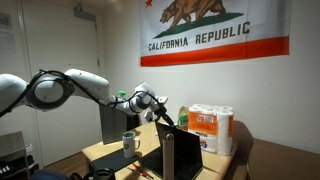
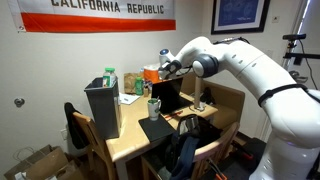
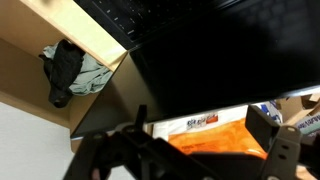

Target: Put the spoon in the cup, the cup in the bag and close the laptop

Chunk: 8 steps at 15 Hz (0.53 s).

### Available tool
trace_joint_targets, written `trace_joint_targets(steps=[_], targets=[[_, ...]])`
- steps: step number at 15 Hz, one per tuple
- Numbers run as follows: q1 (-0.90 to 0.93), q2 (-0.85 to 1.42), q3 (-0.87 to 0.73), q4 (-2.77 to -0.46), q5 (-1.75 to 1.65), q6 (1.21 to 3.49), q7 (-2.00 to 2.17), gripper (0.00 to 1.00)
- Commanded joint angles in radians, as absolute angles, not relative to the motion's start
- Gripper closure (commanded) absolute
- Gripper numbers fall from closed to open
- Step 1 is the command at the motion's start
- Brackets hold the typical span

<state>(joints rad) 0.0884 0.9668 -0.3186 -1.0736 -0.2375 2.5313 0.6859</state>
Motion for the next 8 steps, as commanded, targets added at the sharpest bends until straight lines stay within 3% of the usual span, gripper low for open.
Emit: trace_joint_targets(steps=[1,8], targets=[[0.093,1.033,-0.352,-0.989,-0.242,2.518,0.719,0.00],[0.104,1.001,-0.328,-1.015,-0.256,2.414,0.574,0.00]])
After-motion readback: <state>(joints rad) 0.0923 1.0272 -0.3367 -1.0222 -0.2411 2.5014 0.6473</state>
